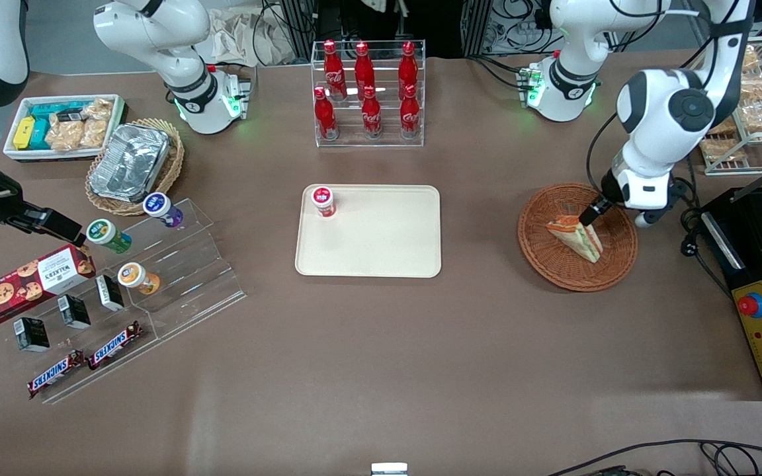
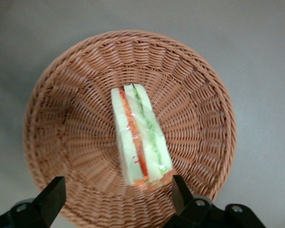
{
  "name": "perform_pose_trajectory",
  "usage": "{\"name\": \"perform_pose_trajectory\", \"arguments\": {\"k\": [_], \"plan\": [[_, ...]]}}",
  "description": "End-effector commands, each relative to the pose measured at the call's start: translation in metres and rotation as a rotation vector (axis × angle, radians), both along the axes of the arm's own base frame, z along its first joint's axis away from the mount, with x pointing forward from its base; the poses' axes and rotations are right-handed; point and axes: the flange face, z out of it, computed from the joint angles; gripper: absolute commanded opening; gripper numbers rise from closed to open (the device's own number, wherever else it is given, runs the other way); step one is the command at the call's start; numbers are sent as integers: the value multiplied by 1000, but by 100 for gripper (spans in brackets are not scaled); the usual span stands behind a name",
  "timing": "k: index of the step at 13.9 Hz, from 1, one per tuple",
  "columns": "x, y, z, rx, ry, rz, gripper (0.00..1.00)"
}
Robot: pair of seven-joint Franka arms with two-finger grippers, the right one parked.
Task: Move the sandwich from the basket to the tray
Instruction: 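Lower the left gripper over the wrapped sandwich and close on it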
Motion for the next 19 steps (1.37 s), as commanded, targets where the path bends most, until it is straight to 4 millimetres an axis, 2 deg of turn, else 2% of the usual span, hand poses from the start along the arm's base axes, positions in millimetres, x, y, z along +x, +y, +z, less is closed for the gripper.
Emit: {"name": "perform_pose_trajectory", "arguments": {"k": [1,5,10,11,14,17,19], "plan": [[9,-3,-14,-8,-25,54,99],[10,-2,-36,-14,-18,73,98],[6,-21,-56,-12,7,100,97],[6,-23,-55,-12,5,96,93],[8,-21,-48,-12,-1,100,49],[11,-21,-30,-9,6,100,18],[18,-22,-4,-3,29,98,3]]}}
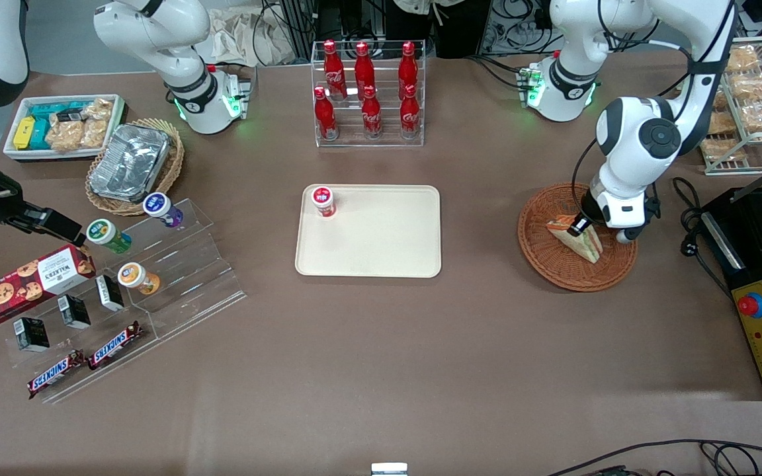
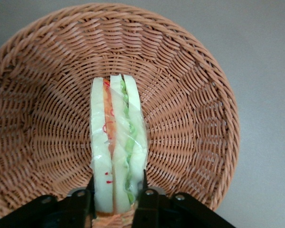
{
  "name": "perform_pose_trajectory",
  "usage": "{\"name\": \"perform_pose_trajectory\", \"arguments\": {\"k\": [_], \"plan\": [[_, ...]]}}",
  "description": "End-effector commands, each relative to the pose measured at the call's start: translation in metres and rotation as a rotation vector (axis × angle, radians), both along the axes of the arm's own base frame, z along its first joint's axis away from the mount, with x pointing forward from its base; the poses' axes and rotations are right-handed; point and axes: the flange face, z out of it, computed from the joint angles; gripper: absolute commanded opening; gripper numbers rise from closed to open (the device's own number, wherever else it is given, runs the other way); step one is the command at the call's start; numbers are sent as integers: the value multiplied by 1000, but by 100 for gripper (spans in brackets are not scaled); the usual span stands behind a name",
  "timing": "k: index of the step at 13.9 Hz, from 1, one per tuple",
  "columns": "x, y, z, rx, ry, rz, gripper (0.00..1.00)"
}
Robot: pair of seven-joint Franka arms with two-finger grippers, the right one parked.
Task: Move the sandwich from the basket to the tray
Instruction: 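Lower the left gripper over the wrapped sandwich and close on it, then lift the sandwich out of the basket with the left gripper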
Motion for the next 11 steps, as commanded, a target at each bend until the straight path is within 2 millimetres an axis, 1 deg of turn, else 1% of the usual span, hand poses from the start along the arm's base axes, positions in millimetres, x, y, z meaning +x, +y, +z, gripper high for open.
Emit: {"name": "perform_pose_trajectory", "arguments": {"k": [1,3,6,8,10,11], "plan": [[9,-3,47,11,16,10,0],[21,-6,86,32,47,-13,0],[46,-15,165,47,110,-31,0],[53,-24,211,49,102,-63,0],[55,-24,251,47,119,-121,0],[55,-21,267,45,129,-144,0]]}}
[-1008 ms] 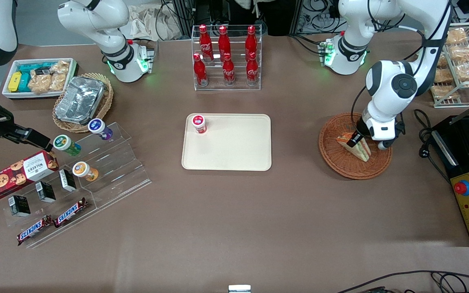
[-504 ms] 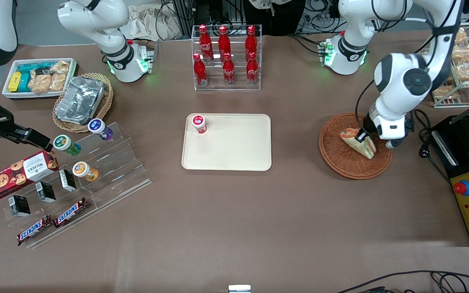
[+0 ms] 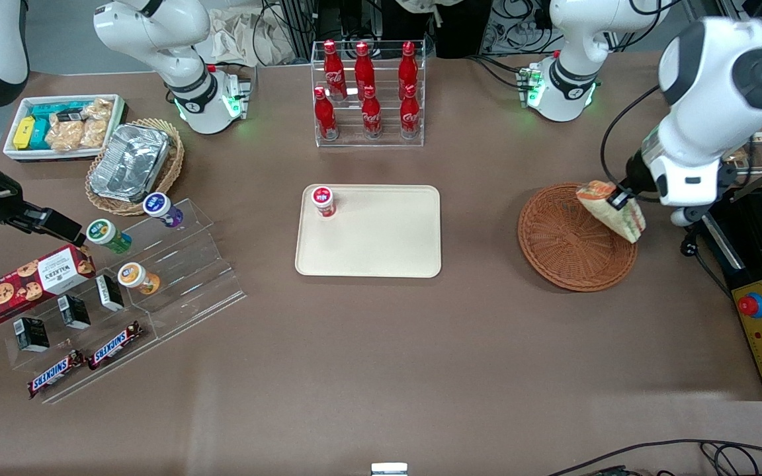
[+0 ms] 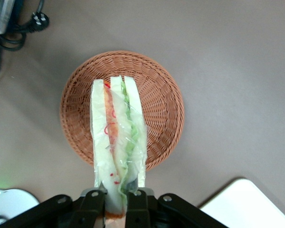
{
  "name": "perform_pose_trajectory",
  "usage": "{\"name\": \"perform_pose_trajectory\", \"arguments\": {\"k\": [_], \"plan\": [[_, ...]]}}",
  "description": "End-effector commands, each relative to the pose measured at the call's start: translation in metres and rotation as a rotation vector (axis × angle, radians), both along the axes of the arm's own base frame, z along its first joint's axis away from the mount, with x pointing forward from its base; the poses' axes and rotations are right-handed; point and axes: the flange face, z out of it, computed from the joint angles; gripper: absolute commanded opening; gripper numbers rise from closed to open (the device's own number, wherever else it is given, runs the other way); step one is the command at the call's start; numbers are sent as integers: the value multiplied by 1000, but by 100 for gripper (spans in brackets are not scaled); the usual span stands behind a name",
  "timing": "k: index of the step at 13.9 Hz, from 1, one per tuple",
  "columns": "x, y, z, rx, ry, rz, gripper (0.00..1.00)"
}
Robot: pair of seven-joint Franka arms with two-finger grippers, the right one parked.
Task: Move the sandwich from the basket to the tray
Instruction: 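Lift the sandwich out of the basket with the left gripper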
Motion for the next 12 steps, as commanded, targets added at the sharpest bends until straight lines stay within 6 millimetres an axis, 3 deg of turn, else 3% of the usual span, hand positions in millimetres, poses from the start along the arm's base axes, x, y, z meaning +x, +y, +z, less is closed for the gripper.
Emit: {"name": "perform_pose_trajectory", "arguments": {"k": [1,3,6,12], "plan": [[4,5,44,0,24,-98,0],[3,5,56,-21,30,-204,0],[0,-5,57,-38,38,-371,0],[-19,-90,42,-72,86,-525,0]]}}
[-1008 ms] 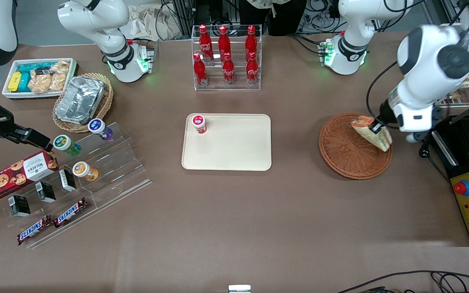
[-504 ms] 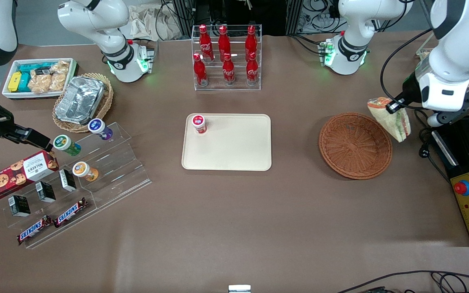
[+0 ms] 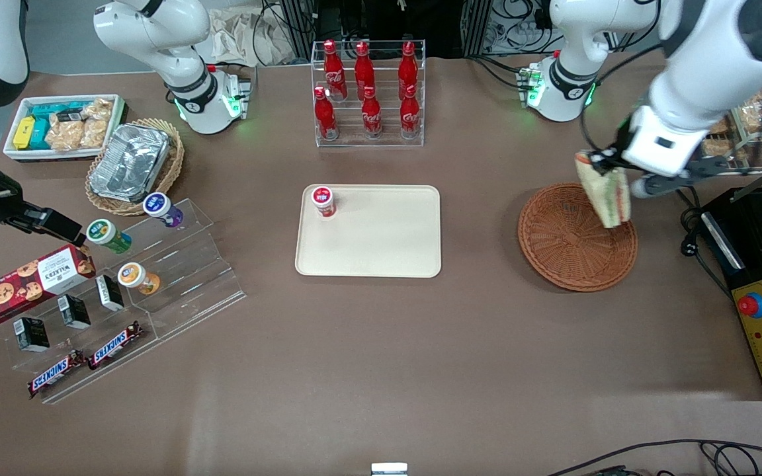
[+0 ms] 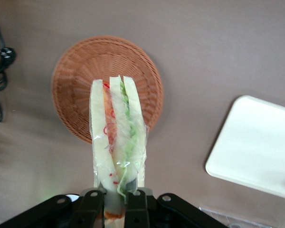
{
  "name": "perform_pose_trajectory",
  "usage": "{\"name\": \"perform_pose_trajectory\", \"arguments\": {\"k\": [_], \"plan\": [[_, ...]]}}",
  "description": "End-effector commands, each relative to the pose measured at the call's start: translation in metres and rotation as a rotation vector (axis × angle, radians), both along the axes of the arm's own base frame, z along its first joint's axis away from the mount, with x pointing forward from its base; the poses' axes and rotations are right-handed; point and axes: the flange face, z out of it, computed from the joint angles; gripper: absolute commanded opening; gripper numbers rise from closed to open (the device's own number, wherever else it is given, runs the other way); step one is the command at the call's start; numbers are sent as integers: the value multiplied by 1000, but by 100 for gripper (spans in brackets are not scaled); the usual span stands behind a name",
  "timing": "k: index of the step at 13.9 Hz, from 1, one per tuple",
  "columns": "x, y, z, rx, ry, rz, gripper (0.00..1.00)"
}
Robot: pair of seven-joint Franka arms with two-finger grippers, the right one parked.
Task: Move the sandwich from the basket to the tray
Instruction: 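Carry the sandwich over to the cream tray and lower it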
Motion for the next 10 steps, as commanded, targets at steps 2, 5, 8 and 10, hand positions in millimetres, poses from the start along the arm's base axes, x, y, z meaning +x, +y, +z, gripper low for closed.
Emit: {"name": "perform_pose_trajectory", "arguments": {"k": [2,5,8,10], "plan": [[-2,-61,-24,-20,4,-109,0],[-4,-130,-64,-44,-24,-171,0],[-3,-194,-110,-108,-93,-165,0],[-12,-232,-144,-138,-117,-182,0]]}}
